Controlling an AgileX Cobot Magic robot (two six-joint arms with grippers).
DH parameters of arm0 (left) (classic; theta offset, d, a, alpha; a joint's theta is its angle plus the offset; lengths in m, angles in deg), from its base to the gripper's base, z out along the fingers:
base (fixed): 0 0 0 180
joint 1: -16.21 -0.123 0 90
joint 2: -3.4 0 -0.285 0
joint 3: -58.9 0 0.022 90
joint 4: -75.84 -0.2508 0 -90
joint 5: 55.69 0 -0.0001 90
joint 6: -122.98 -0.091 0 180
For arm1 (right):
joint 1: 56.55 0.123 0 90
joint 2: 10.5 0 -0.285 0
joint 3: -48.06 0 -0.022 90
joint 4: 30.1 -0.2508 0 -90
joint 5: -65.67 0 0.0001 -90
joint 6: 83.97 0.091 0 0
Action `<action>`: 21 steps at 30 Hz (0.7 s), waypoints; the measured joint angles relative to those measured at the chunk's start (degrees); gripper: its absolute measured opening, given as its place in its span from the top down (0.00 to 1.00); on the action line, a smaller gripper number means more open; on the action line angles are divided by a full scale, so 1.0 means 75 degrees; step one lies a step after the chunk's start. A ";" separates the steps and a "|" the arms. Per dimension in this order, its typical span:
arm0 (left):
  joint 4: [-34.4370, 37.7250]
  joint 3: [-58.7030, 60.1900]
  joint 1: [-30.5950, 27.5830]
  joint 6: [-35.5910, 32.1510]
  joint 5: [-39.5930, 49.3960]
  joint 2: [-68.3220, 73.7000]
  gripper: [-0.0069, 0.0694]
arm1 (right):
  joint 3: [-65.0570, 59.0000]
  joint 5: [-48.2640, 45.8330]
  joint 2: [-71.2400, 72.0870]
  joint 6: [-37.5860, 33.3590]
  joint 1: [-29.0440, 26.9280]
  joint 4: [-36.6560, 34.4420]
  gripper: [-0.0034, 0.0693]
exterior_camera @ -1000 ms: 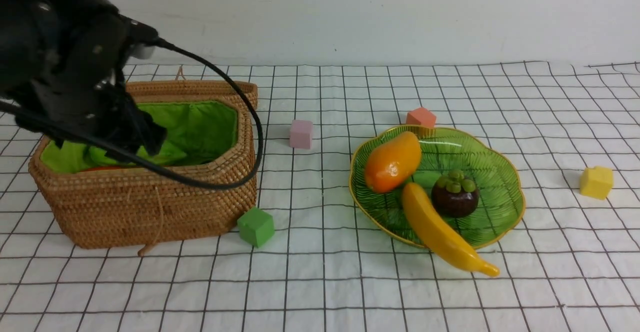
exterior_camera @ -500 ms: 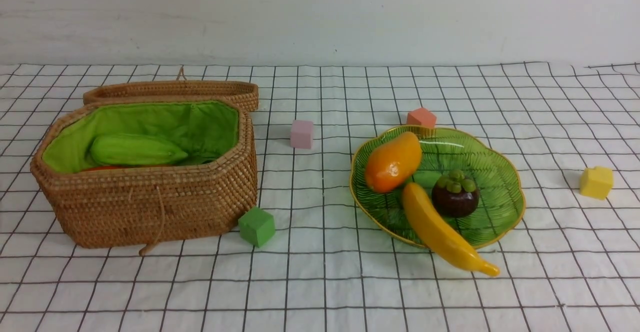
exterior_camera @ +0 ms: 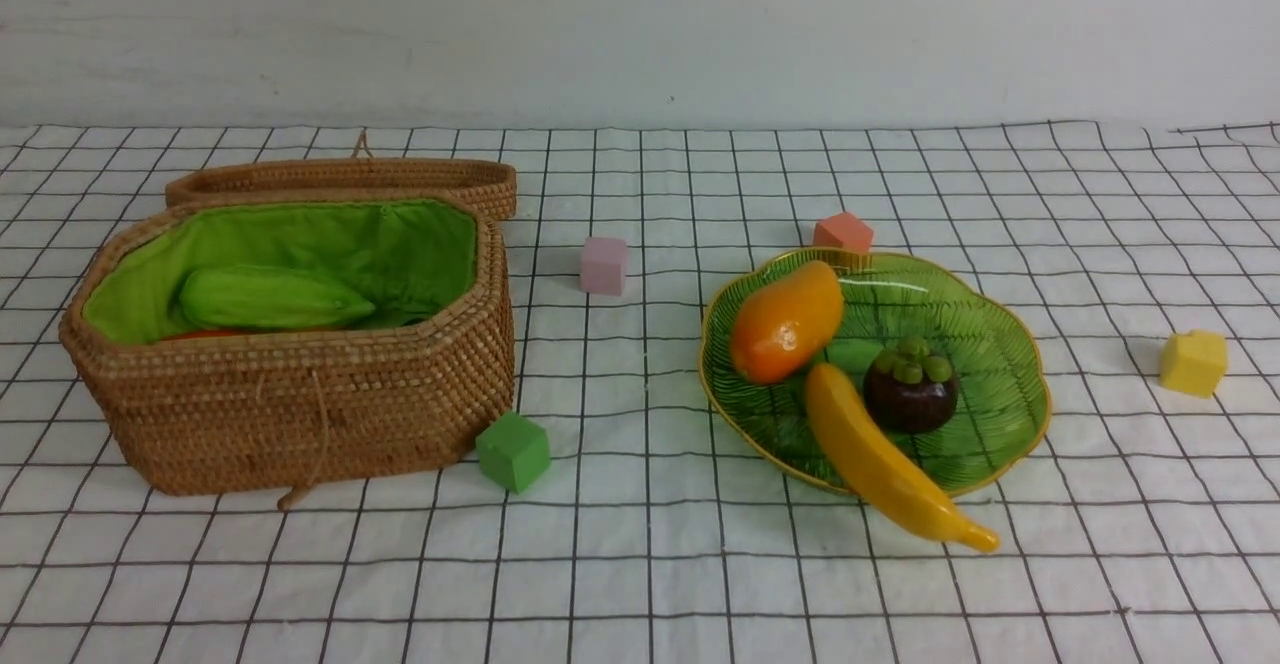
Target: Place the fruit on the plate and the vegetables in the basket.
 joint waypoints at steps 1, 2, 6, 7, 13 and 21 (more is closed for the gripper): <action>-0.0127 0.0000 0.0000 0.0000 -0.0145 0.0163 0.93 | 0.0000 0.0000 0.0000 0.0000 0.0000 0.0000 0.63; -0.0255 0.0008 0.0000 0.0000 -0.0305 0.0300 0.93 | 0.0000 -0.0007 0.0000 0.0000 0.0000 0.0000 0.63; -0.0923 0.0014 0.0000 0.0000 -0.0964 0.0768 0.93 | 0.0000 -0.0031 0.0000 0.0000 0.0000 0.0000 0.63; -0.1126 0.0014 0.0000 0.0000 -0.1184 0.0907 0.93 | 0.0000 -0.0030 0.0000 0.0000 0.0000 0.0000 0.63; -0.1816 0.0385 -0.0016 -0.0019 -0.2046 0.1153 0.93 | 0.0000 -0.0030 0.0000 0.0000 0.0000 0.0000 0.63; -0.1807 0.2676 -0.0787 -0.0324 -0.2929 -0.0194 0.92 | 0.0000 -0.0036 0.0000 0.0000 0.0000 0.0000 0.63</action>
